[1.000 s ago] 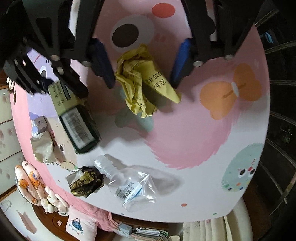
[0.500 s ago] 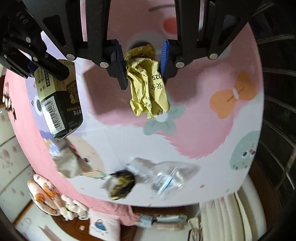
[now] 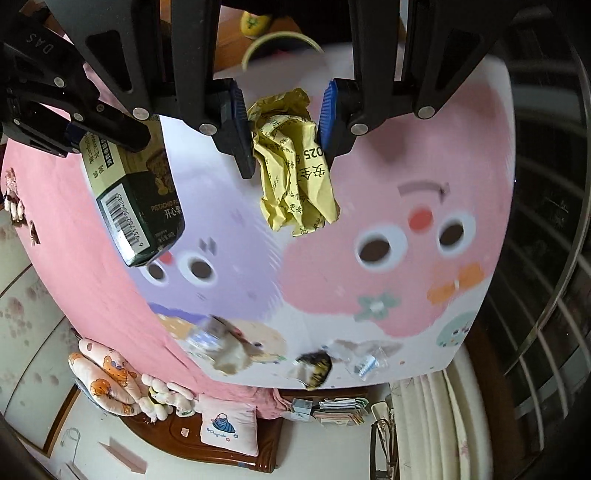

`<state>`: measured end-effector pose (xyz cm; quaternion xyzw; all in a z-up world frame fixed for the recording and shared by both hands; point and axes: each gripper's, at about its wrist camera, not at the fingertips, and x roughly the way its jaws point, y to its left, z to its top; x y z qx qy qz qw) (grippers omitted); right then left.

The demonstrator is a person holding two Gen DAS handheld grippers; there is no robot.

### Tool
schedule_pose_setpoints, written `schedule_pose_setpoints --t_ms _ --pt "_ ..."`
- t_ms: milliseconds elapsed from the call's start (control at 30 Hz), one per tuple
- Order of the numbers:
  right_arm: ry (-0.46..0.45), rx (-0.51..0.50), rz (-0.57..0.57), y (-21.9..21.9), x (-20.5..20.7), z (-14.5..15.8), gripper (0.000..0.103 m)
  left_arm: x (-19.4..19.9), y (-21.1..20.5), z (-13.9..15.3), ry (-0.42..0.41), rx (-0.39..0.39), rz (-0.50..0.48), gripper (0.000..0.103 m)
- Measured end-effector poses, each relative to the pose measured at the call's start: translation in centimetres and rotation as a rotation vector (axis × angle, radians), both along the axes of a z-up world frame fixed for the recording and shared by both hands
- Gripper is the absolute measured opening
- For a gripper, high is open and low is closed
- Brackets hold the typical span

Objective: Collect trash
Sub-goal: 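Carry the yellow paper and green box down over the bin with both tools, then open both tools to drop the paper and box into the bin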

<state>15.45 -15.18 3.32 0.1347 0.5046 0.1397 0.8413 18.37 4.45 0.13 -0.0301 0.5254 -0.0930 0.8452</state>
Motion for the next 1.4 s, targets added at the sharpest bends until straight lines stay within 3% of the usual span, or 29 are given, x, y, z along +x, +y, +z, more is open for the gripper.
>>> schedule_pose_setpoints --t_ms 300,567,767,1100,1267,1400 --pt "0.079 0.038 0.043 -3.2 -11.1 -2.0 0.02 -11.1 -3.6 -2.0 0.064 0.041 -0.02 0.032" --pt "0.262 0.086 0.038 -2.3 -16.7 -10.3 0.02 -16.9 -4.6 -7.5 0.169 0.1 -0.07 0.032" --pt "0.415 0.118 -0.043 -2.2 -18.9 -20.1 0.02 -17.6 -3.7 -16.4 0.287 0.114 -0.06 0.032" --pt "0.555 0.118 -0.159 -1.9 -20.3 -35.4 0.02 -17.1 -2.7 -30.9 0.402 0.118 -0.056 0.032" --pt "0.583 0.129 -0.21 -1.0 -18.4 -39.7 0.021 -17.0 -2.9 -34.8 0.411 0.134 -0.092 0.033" --pt "0.594 0.158 -0.235 -1.3 -17.2 -41.3 0.025 -16.1 -2.9 -36.3 0.395 0.13 -0.113 0.045"
